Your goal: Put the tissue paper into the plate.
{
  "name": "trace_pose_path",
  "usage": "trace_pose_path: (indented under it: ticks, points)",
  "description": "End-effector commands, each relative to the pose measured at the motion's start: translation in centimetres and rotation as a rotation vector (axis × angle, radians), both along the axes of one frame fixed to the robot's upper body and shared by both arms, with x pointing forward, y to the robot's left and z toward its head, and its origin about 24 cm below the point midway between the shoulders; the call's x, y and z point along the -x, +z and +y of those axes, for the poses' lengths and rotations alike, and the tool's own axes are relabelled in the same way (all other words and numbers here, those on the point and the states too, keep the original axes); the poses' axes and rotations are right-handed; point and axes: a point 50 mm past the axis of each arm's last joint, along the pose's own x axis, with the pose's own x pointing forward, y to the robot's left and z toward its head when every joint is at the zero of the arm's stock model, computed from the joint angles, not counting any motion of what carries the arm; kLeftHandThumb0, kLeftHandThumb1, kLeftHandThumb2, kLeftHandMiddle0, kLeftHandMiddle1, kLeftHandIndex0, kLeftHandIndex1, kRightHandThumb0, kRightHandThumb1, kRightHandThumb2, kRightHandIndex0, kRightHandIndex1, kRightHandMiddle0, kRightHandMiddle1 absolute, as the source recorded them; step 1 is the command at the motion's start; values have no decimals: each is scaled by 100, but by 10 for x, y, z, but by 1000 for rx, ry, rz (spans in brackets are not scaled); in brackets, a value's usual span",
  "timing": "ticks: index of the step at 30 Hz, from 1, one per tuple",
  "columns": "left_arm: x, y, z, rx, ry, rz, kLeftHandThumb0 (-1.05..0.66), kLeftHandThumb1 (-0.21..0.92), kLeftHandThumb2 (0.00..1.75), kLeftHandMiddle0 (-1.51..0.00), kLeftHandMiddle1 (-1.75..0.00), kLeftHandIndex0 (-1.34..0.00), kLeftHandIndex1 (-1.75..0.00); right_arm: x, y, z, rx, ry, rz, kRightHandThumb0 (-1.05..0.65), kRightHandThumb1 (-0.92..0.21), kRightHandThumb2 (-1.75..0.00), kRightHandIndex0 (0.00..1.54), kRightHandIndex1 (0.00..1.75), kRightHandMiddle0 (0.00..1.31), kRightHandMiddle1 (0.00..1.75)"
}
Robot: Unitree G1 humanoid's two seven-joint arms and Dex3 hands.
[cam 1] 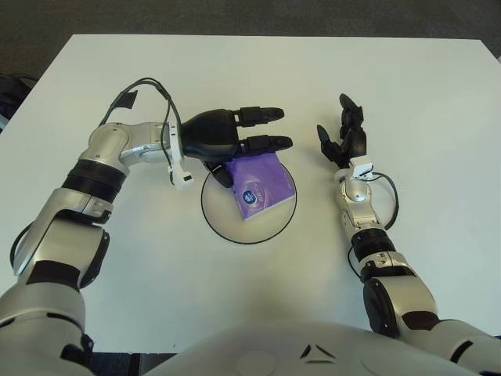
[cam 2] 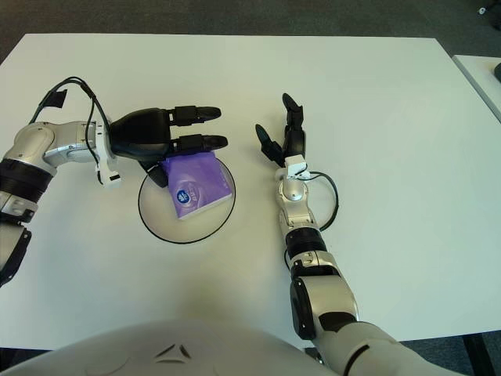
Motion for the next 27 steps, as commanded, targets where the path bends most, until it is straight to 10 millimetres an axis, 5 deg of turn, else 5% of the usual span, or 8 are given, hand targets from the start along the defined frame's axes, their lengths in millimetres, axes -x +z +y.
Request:
trace_pose_path:
  ticks: [1,17,27]
  points:
    - [0,9,4,30,7,6,-105,92,77,0,0,0,-9,41,-72,-8,10,-23,272,-62,-92,-35,33,0,0,50]
    - [4,16,12,-161,70,406,-105,92,42,0,0,0,0,40,-71,-9,8,-27,262,-61,-92,-42,35,2,0,50]
    - [11,26,12,-322,77,481,-105,92,24,0,0,0,0,39,-71,-10,11,-31,266,-61,-92,-41,37,3,0,53]
